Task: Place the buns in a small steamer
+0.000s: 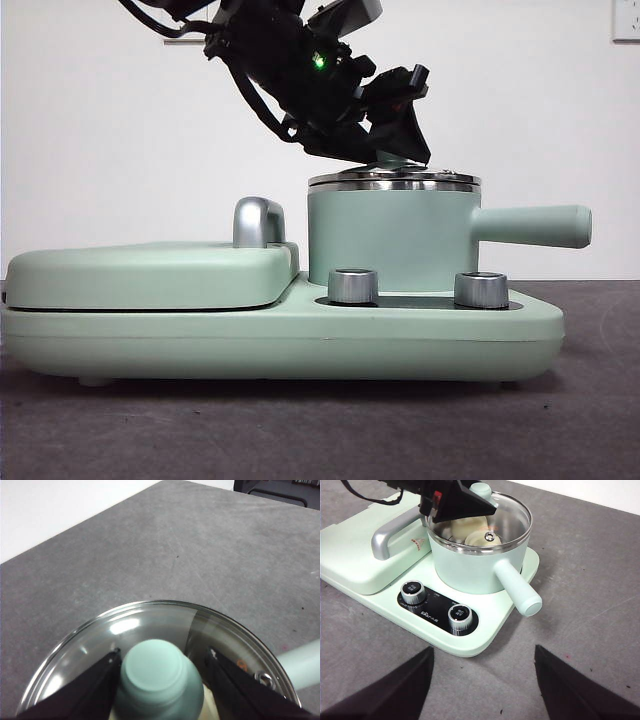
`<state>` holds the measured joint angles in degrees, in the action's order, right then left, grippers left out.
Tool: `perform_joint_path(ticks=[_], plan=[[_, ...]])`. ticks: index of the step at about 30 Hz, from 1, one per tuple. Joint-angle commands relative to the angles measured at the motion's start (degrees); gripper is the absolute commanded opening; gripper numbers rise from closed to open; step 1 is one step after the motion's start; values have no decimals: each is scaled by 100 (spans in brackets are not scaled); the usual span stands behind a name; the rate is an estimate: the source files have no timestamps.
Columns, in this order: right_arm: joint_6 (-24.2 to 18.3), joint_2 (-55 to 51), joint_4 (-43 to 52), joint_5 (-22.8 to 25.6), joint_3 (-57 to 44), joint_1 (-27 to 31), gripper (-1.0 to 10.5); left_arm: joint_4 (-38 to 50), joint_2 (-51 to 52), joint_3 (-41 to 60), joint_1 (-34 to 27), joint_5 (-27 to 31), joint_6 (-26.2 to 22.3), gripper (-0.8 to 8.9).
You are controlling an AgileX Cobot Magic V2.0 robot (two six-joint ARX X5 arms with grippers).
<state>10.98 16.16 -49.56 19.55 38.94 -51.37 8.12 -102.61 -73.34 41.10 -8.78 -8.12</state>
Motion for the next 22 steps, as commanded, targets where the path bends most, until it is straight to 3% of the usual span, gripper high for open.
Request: perform_joint_path(ticks=[1, 7, 12, 15, 22], plan=[[81, 22, 26, 0, 48, -66, 320, -192, 52, -24, 48, -9, 28, 292], [81, 22, 26, 0, 48, -66, 320, -1231, 697, -24, 20, -9, 96, 290], [81, 22, 28, -57, 48, -68, 322, -2645, 1327, -20, -79, -39, 612, 291], [79, 63, 37, -205, 48, -66, 322, -3355, 1637, 11, -138, -94, 673, 291], [76, 459, 391, -551, 48, -66, 326, -3510, 2610, 1040, -455, -94, 992, 290]])
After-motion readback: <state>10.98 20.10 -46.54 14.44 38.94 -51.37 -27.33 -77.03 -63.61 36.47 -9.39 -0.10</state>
